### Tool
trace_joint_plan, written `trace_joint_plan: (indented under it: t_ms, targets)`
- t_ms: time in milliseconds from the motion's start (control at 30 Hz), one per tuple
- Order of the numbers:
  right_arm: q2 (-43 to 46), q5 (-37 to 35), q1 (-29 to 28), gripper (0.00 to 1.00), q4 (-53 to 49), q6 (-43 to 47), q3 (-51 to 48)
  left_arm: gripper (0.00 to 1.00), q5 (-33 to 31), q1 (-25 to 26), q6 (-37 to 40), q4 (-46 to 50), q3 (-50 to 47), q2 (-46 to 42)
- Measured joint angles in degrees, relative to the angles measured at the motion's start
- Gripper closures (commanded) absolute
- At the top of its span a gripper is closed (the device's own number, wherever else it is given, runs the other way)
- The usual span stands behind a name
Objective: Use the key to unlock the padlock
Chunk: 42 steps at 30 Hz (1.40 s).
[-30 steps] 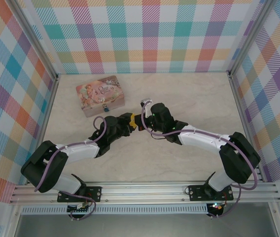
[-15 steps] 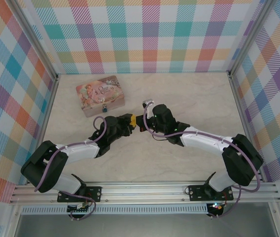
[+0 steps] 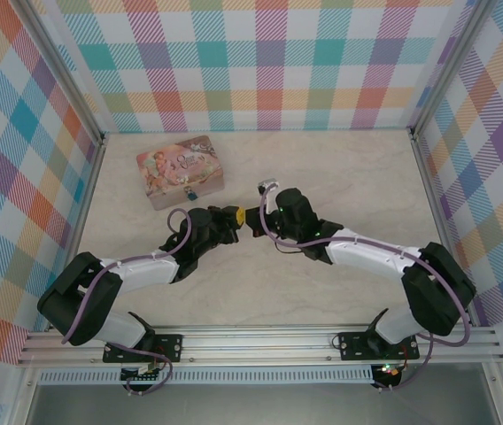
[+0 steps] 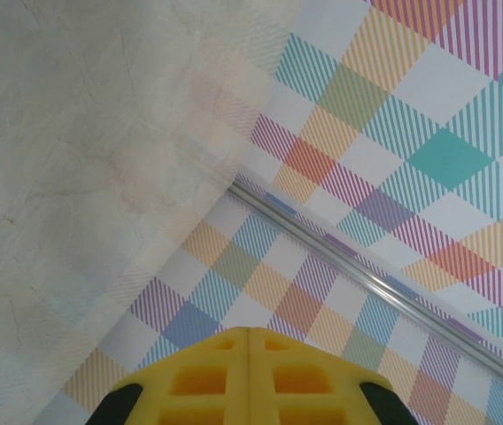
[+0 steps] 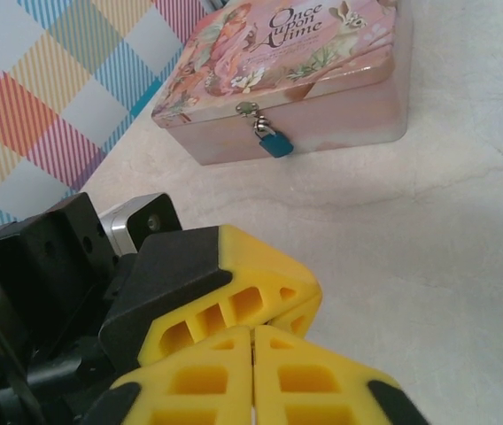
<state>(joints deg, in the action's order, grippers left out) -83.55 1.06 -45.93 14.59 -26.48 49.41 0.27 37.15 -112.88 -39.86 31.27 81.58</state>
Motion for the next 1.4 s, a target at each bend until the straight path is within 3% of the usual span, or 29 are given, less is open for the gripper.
trace_joint_plan:
  t_ms: [133, 233, 400, 500, 700, 800, 1000, 1400]
  targets:
    - [4.8, 3.7, 3.2, 0.71, 0.0, -2.2, -3.1, 1.00, -2.2, 0.2, 0.7, 1.5, 0.3, -0.5]
    - [8.8, 7.7, 7.2, 0.58, 0.2, -4.0, -4.6, 1.00, -3.8, 0.1, 6.7, 4.8, 1.9, -2.4]
    - [13.8, 16.5, 13.3, 0.40, 1.0, -6.6, -5.6, 1.00, -5.6, 0.1, 27.4, 13.6, 10.3, -7.3]
    - [14.8, 22.0, 14.9, 0.35, 2.1, -7.7, -5.6, 1.00, -5.5, 0.1, 39.9, 14.3, 14.2, -9.5]
    - [13.2, 30.7, 15.1, 0.36, 7.0, -11.0, -5.3, 1.00, -1.3, 0.1, 58.9, 13.9, 16.4, -10.2]
    - [11.4, 33.0, 15.1, 0.37, 11.0, -12.9, -5.0, 1.00, 1.3, 0.1, 63.8, 13.0, 16.5, -9.8]
    - [8.7, 34.7, 15.1, 0.43, 17.0, -15.1, -4.4, 1.00, 5.2, 0.1, 67.8, 9.7, 16.6, -9.5]
    - [4.9, 35.7, 15.1, 0.55, 23.5, -17.7, -1.1, 1.00, 8.3, 0.1, 68.3, 5.9, 16.6, -8.6]
